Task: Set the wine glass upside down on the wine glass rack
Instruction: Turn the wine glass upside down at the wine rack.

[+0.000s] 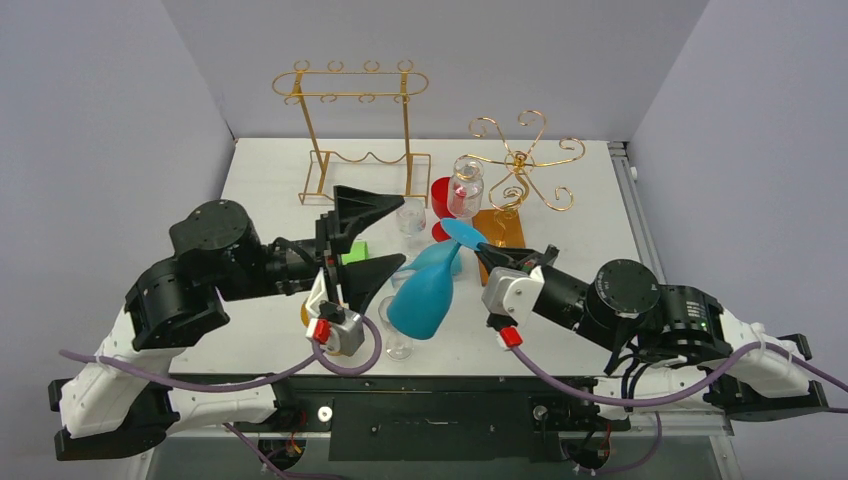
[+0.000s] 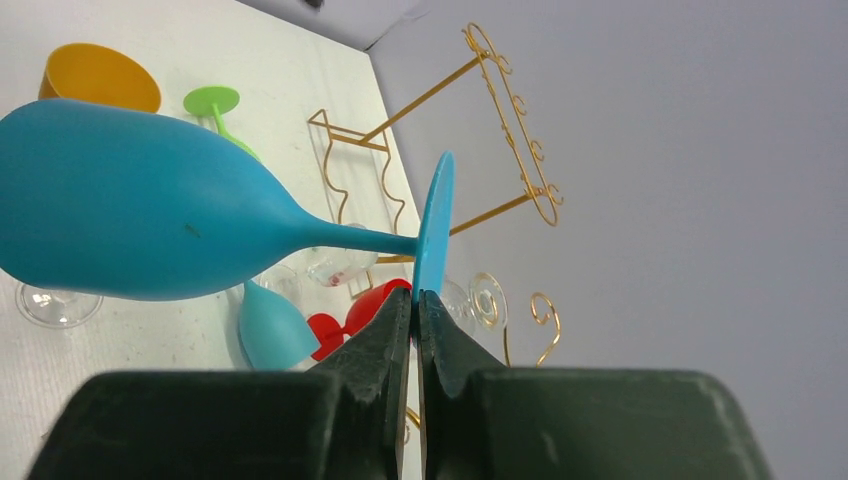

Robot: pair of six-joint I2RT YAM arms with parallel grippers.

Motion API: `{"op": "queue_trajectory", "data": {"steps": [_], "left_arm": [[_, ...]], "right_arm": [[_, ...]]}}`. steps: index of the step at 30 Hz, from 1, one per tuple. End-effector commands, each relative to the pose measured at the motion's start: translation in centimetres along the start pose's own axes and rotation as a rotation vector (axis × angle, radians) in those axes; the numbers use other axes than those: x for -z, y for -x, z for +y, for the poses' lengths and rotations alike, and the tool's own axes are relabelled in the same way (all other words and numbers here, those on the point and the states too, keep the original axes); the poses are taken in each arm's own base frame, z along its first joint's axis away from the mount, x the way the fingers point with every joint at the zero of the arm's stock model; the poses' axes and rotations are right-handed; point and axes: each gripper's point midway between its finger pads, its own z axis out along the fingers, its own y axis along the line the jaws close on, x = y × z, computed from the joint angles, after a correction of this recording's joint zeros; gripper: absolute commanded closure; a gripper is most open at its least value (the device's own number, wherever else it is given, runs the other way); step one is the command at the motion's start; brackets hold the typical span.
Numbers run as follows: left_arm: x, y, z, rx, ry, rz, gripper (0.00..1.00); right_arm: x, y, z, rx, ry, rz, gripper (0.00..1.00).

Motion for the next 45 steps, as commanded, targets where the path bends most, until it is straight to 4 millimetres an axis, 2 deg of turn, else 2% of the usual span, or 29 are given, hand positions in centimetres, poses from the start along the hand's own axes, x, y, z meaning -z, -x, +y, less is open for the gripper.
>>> {"op": "queue_trajectory", "data": {"steps": [1, 6, 7, 8, 11, 12, 15, 16, 17, 19, 20, 22, 23, 28, 34, 36, 39, 40, 41, 45], "left_arm": [[-0.7, 0.7, -3.0, 0.061, -0.154, -0.046, 0.15], [-1.5, 0.5, -4.4, 0.052, -0.199, -0.059, 0.16], [-1.6, 0.4, -4.5, 0.053, -0.206, -0.057, 0.22], [-1.7, 0.3, -4.8, 0.049, -0.224, -0.052, 0.32], [-1.8, -0.2, -5.8, 0.042, -0.293, -0.029, 0.76], [-1.9, -0.2, -5.8, 0.046, -0.290, -0.029, 0.84], [-2.1, 0.0, -5.9, 0.059, -0.282, -0.048, 0.86], [-2.1, 0.0, -6.1, 0.058, -0.284, -0.048, 0.83], [-2.2, -0.2, -6.1, 0.055, -0.281, -0.043, 0.77], [-2.4, -0.6, -5.7, 0.070, -0.255, -0.021, 0.57], [-2.4, -0.7, -5.4, 0.086, -0.241, -0.014, 0.53], [-2.3, -0.7, -5.3, 0.086, -0.234, -0.007, 0.53], [-2.3, -0.8, -5.3, 0.082, -0.238, -0.001, 0.58], [-2.4, -1.6, -5.5, 0.086, -0.256, 0.042, 1.00], [-2.8, -2.2, -4.4, 0.108, -0.205, 0.077, 1.00], [-2.8, -2.1, -3.2, 0.084, -0.140, 0.069, 1.00], [-2.9, -2.6, -1.5, -0.014, -0.027, 0.073, 1.00], [-2.9, -2.7, -0.9, -0.050, 0.012, 0.075, 1.00], [-2.9, -2.6, -0.3, -0.085, 0.043, 0.073, 1.00], [-2.5, -2.1, 2.4, -0.163, 0.158, 0.068, 1.00]], "right_arm": [[-0.7, 1.9, -0.4, -0.009, 0.020, -0.041, 1.00], [-1.7, 2.9, 0.0, 0.006, 0.056, -0.051, 1.00], [-1.8, 3.1, 0.1, 0.008, 0.062, -0.054, 1.00], [-2.0, 3.3, 0.2, 0.011, 0.066, -0.056, 1.00], [-2.3, 3.6, 0.3, 0.018, 0.075, -0.059, 1.00], [-2.4, 3.7, 0.4, 0.021, 0.078, -0.061, 1.00], [-2.8, 4.0, 0.6, 0.035, 0.089, -0.066, 1.00], [-3.0, 4.2, 0.8, 0.040, 0.094, -0.066, 1.00], [-3.1, 4.3, 0.9, 0.043, 0.099, -0.070, 1.00], [-3.4, 4.5, 1.1, 0.051, 0.106, -0.069, 1.00], [-3.5, 4.6, 1.2, 0.055, 0.109, -0.069, 1.00], [-3.5, 4.7, 1.3, 0.059, 0.110, -0.071, 1.00], [-3.5, 4.7, 1.3, 0.061, 0.110, -0.071, 1.00], [-3.5, 5.1, 1.4, 0.067, 0.105, -0.082, 1.00], [-3.8, 5.7, 1.1, 0.031, 0.052, -0.091, 0.99], [-3.9, 5.9, 0.4, -0.041, -0.006, -0.099, 0.74], [-3.7, 5.7, -0.3, -0.164, -0.078, -0.117, 0.52], [-3.4, 5.5, -0.5, -0.205, -0.097, -0.125, 0.35], [-2.9, 5.3, -0.7, -0.246, -0.112, -0.138, 0.29], [-1.3, 4.3, -0.7, -0.398, -0.146, -0.182, 0.28]]}}
